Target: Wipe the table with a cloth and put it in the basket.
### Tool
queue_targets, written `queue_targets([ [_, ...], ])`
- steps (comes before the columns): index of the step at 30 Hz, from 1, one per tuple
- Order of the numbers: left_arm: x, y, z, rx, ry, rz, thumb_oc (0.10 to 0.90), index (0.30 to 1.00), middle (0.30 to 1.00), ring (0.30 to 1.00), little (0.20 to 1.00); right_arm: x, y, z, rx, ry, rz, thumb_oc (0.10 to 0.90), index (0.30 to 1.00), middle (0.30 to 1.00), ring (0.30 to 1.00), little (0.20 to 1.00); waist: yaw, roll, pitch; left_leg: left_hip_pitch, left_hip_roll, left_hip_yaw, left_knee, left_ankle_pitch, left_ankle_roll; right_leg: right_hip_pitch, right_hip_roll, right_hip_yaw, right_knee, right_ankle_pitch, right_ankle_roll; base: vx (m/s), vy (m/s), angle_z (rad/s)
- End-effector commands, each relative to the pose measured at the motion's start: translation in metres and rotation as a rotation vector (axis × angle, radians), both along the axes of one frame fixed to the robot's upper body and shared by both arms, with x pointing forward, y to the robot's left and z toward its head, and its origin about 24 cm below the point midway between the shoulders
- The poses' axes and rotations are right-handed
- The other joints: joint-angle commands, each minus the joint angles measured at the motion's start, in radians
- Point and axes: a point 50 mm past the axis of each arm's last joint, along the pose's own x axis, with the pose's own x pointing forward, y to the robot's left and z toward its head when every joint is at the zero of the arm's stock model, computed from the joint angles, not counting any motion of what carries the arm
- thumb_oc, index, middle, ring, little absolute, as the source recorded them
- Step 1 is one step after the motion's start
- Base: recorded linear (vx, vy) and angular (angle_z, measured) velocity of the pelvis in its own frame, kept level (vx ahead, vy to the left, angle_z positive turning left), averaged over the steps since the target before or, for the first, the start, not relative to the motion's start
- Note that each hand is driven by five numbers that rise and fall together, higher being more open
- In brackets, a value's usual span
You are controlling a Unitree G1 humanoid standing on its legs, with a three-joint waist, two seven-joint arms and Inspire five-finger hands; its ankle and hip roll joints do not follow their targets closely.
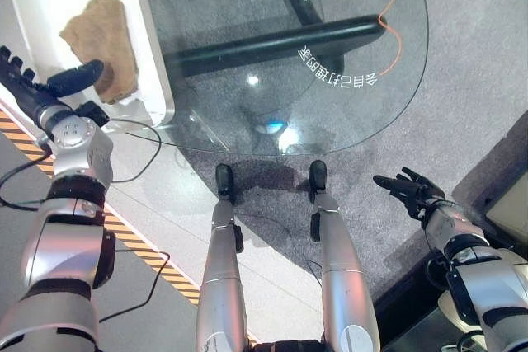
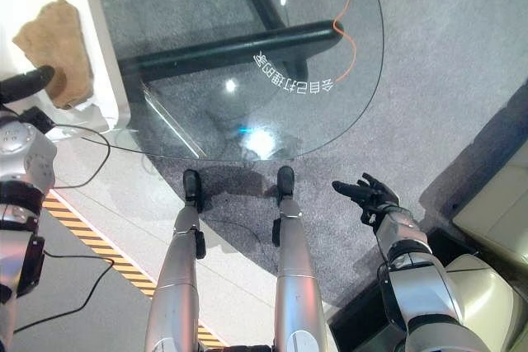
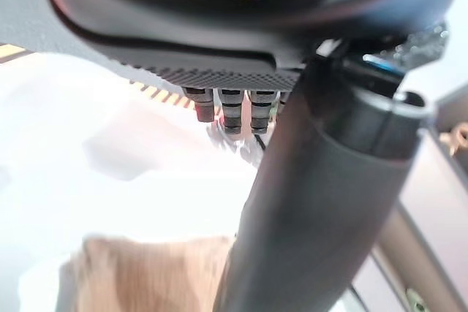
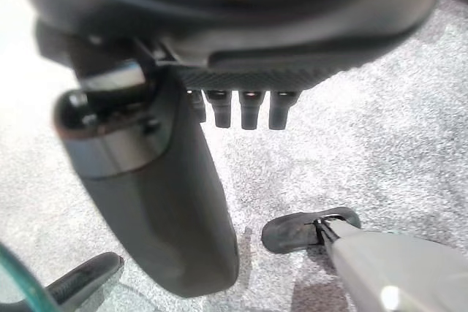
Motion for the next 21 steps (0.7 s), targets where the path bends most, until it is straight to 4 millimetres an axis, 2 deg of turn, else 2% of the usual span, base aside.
queue_targets([
  [1, -0.017, 0.018, -0.001, 0.061, -0.074, 0.036, 0.800, 0.900, 0.900, 0.900, 0.900, -0.035, -0.013, -0.029, -0.035, 0.106, -0.057, 0.800, 0.900, 0.900, 0.900, 0.900, 0.020, -0.011, -0.053, 0.057, -0.122, 0.041, 0.024, -0.068, 0.068, 0.123, 0.071, -0.064, -0.094, -0.014, -0.032, 0.02, 0.004, 0.03],
  [3, -0.023, 0.022, -0.018, 0.053, -0.037, 0.021, 0.800, 0.900, 0.900, 0.900, 0.900, -0.046, -0.015, -0.039, -0.036, 0.146, -0.065, 0.800, 0.900, 0.900, 0.900, 0.900, 0.026, -0.009, -0.081, 0.091, -0.129, 0.045, -0.002, -0.060, 0.069, 0.159, 0.063, -0.067, -0.119, -0.001, -0.029, 0.06, 0.022, 0.04],
  [5, -0.033, 0.026, -0.044, 0.045, 0.022, -0.006, 0.800, 0.900, 0.900, 0.900, 0.900, -0.065, -0.020, -0.052, -0.035, 0.207, -0.078, 0.800, 0.900, 0.900, 0.900, 0.900, 0.034, -0.003, -0.120, 0.162, -0.134, 0.049, -0.041, -0.067, 0.071, 0.224, 0.052, -0.069, -0.148, -0.005, -0.022, 0.12, 0.052, -0.02],
  [11, -0.051, 0.022, -0.099, 0.008, 0.158, -0.118, 0.800, 0.900, 0.900, 0.900, 0.900, -0.106, -0.024, -0.080, -0.033, 0.338, -0.096, 0.800, 0.900, 0.900, 0.900, 0.900, 0.052, 0.005, -0.194, 0.282, -0.143, 0.051, -0.107, -0.065, 0.082, 0.339, 0.031, -0.074, -0.206, 0.010, -0.010, 0.09, 0.031, 0.06],
  [12, -0.059, 0.018, -0.120, -0.016, 0.215, -0.162, 0.800, 0.900, 0.900, 0.900, 0.900, -0.121, -0.025, -0.088, -0.035, 0.384, -0.096, 0.800, 0.900, 0.900, 0.900, 0.900, 0.057, 0.004, -0.219, 0.322, -0.144, 0.052, -0.125, -0.070, 0.086, 0.378, 0.022, -0.077, -0.223, 0.013, -0.004, 0.13, 0.014, 0.12],
  [16, -0.085, 0.009, -0.171, -0.115, 0.359, -0.243, 0.800, 0.900, 0.900, 0.900, 0.900, -0.145, -0.023, -0.102, -0.035, 0.463, -0.083, 0.800, 0.900, 0.900, 0.900, 0.900, 0.068, 0.001, -0.277, 0.424, -0.150, 0.052, -0.166, -0.086, 0.096, 0.484, 0.009, -0.082, -0.269, 0.017, 0.009, 0.12, 0.027, 0.06],
  [17, -0.086, 0.008, -0.174, -0.119, 0.365, -0.245, 0.800, 0.900, 0.900, 0.900, 0.900, -0.146, -0.023, -0.102, -0.036, 0.466, -0.081, 0.800, 0.900, 0.900, 0.900, 0.900, 0.068, 0.001, -0.278, 0.430, -0.150, 0.052, -0.169, -0.086, 0.097, 0.491, 0.009, -0.082, -0.273, 0.017, 0.009, 0.08, 0.009, 0.03],
  [18, -0.092, 0.006, -0.184, -0.148, 0.394, -0.252, 0.800, 0.900, 0.900, 0.900, 0.900, -0.151, -0.021, -0.105, -0.037, 0.479, -0.076, 0.800, 0.900, 0.900, 0.900, 0.900, 0.069, 0.000, -0.290, 0.449, -0.151, 0.051, -0.177, -0.088, 0.098, 0.512, 0.008, -0.084, -0.282, 0.017, 0.011, 0.12, -0.001, 0.09],
  [19, -0.108, 0.000, -0.209, -0.179, 0.496, -0.294, 0.800, 0.900, 0.900, 0.900, 0.900, -0.161, -0.016, -0.113, -0.053, 0.518, -0.035, 0.800, 0.900, 0.900, 0.900, 0.900, 0.073, -0.005, -0.320, 0.496, -0.150, 0.049, -0.199, -0.091, 0.099, 0.563, 0.007, -0.088, -0.306, 0.020, 0.016, 0.14, -0.006, 0.12],
  [21, -0.124, -0.007, -0.231, -0.201, 0.602, -0.346, 0.800, 0.900, 0.900, 0.900, 0.900, -0.170, -0.012, -0.118, -0.056, 0.533, -0.035, 0.800, 0.900, 0.900, 0.900, 0.900, 0.075, -0.009, -0.343, 0.532, -0.148, 0.048, -0.213, -0.091, 0.099, 0.599, 0.008, -0.092, -0.319, 0.022, 0.017, 0.11, -0.016, 0.07],
])
